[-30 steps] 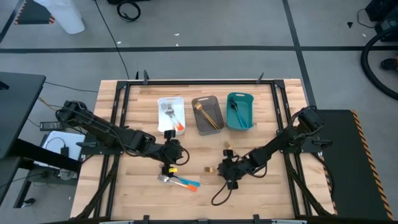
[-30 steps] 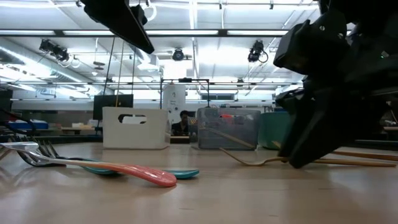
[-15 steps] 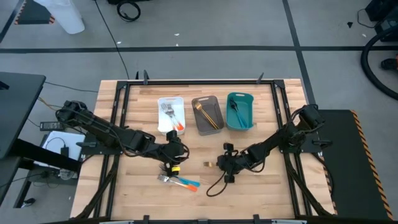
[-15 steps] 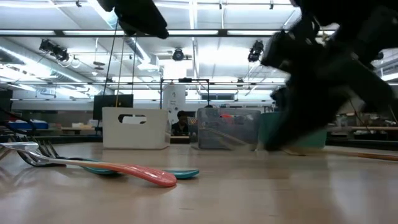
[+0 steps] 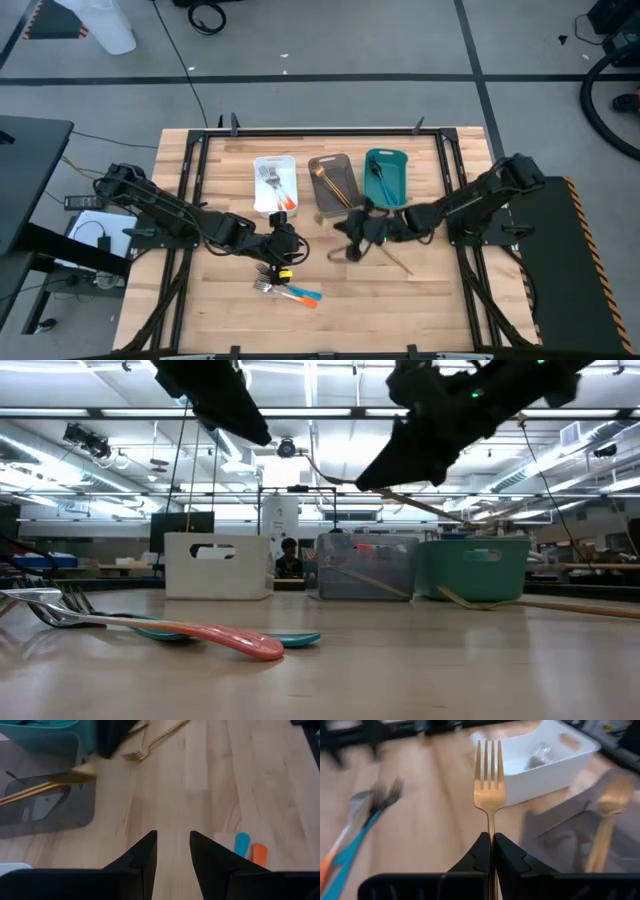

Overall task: Sort silverware by color (type)
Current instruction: Put the gold fork into the black bin

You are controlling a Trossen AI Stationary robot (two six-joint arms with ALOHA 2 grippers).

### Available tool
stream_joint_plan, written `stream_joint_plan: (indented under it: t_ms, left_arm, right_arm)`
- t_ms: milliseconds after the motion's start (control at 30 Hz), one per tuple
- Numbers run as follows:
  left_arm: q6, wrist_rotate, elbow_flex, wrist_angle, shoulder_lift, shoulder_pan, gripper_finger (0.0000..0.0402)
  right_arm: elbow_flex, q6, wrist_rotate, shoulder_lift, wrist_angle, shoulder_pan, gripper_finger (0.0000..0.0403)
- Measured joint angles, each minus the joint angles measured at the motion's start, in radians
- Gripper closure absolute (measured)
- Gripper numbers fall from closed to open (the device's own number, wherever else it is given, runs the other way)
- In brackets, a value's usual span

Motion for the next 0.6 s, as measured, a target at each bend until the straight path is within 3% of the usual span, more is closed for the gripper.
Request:
stream_joint_plan:
  t_ms: [600]
  left_arm:
    - [0.000,-0.001,0.000,0.009,0.011,-0.006,0.0279]
  right_arm:
    - [0.000,-0.156,-0.037,0.017,0.253,-0.283,0.0383]
